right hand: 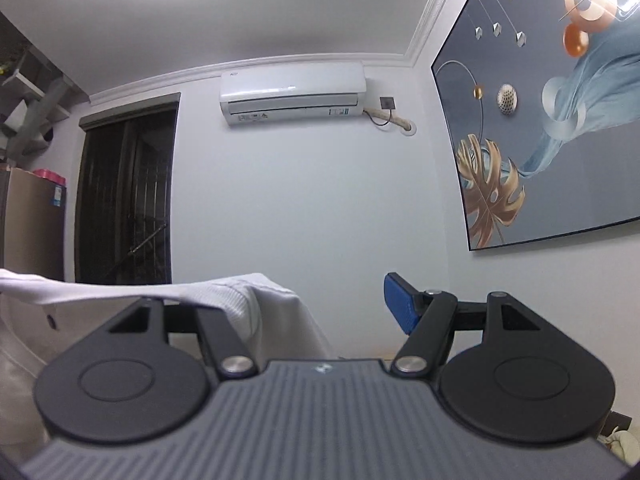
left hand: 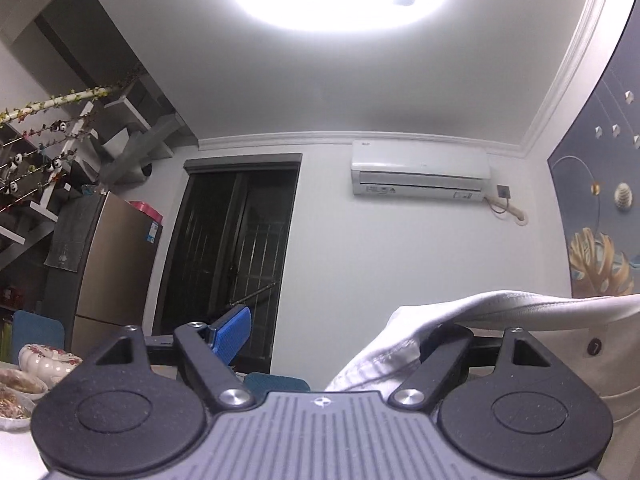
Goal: Fold clothes
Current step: 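Raise the shirt high with both grippers to shake it out, then lower the shirt flat onto the bed with both grippers and release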
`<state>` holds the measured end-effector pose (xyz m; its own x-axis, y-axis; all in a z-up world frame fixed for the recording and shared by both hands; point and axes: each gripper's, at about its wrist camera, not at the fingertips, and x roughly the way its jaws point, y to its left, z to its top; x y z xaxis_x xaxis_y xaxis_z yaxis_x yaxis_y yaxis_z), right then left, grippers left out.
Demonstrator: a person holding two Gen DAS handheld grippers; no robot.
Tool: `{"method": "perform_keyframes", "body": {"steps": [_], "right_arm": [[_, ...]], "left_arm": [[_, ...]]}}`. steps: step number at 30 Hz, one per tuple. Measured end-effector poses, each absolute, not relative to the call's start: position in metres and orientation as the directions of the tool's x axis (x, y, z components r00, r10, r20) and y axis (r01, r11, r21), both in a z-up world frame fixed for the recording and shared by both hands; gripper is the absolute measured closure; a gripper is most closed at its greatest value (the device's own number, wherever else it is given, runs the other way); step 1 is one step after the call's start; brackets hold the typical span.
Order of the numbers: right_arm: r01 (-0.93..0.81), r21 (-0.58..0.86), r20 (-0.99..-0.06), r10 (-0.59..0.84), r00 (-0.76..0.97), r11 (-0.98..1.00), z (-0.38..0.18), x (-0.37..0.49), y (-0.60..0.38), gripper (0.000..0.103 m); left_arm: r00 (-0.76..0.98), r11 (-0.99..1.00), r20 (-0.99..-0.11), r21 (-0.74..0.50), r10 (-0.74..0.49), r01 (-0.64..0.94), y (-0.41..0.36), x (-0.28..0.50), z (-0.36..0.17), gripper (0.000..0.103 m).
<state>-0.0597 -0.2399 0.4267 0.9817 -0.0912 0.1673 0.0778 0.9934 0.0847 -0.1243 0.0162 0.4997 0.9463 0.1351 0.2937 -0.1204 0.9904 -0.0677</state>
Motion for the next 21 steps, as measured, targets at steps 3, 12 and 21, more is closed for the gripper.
{"method": "perform_keyframes", "body": {"steps": [3, 12, 21], "right_arm": [[0.069, 0.092, 0.106, -0.079, 0.991, 0.993, 0.417, -0.046, -0.246, 0.036], [0.097, 0.114, -0.136, -0.082, 0.987, 0.989, 0.319, 0.078, -0.258, 0.036], [0.203, 0.103, -0.283, -0.167, 0.945, 0.974, 0.195, 0.285, -0.273, 0.036]], "left_arm": [[0.97, 0.993, 0.218, -0.062, 0.109, -0.098, 0.018, -0.107, 0.497, 0.021], [0.997, 0.993, -0.005, -0.079, 0.082, -0.082, 0.009, 0.045, 0.398, 0.021], [0.985, 0.992, -0.167, -0.109, 0.05, -0.069, -0.009, 0.295, 0.239, 0.021]]}}
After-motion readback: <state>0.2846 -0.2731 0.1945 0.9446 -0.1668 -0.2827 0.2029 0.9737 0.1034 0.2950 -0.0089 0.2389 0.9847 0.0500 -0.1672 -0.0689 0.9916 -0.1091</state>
